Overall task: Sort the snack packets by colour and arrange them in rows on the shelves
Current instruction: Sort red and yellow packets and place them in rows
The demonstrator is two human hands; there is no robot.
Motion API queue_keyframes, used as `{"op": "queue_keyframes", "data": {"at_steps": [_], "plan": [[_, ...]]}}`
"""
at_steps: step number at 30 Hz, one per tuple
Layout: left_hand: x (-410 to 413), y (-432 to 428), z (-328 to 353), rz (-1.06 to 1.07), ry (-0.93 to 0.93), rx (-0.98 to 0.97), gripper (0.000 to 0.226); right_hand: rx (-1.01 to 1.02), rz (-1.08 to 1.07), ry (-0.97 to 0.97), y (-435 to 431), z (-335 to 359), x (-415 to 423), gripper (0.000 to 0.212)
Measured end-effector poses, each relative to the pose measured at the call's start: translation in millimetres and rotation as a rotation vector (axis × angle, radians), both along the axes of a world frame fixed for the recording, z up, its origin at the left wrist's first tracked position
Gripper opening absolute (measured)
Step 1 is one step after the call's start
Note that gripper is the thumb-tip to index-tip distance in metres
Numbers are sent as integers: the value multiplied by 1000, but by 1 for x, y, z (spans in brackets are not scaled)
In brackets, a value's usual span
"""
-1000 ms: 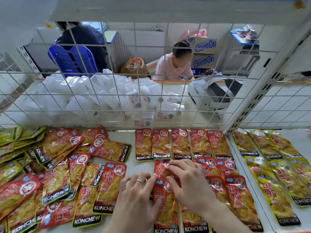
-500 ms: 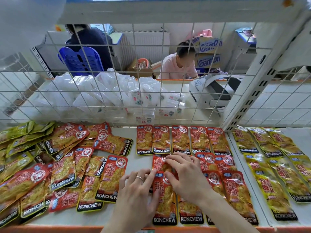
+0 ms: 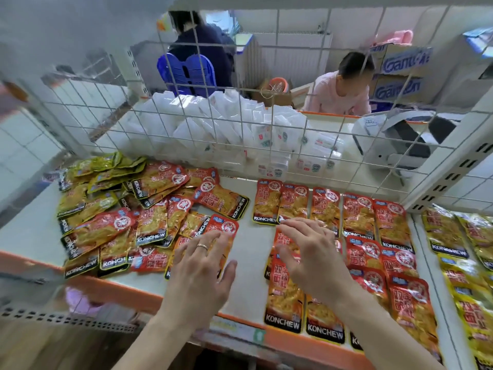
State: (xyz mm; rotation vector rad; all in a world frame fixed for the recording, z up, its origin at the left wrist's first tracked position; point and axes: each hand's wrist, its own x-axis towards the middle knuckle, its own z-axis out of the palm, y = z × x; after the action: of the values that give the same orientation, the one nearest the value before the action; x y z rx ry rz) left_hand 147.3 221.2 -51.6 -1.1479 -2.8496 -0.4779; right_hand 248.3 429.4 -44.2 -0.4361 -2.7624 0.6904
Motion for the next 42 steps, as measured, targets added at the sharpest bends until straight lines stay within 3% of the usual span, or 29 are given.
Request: {"op": "queue_keyframes", "data": {"at_steps": [9, 15, 19, 24, 42], "plan": [[-48, -50, 7, 2, -6, 55, 57, 27, 0, -20, -58, 5, -43, 45], [-93, -95, -2, -49, 9, 46, 57, -10, -15, -229, -99, 3, -77, 61], [-127, -114, -13, -109, 26, 12, 60, -141, -91, -329, -124, -8, -96, 76], [-161, -130, -33, -153, 30, -118, 67, -46, -147, -436, -154, -17, -119, 76], [-235, -172, -25, -233, 38, -140, 60, -54, -107, -385, -205, -15, -191, 69]]}}
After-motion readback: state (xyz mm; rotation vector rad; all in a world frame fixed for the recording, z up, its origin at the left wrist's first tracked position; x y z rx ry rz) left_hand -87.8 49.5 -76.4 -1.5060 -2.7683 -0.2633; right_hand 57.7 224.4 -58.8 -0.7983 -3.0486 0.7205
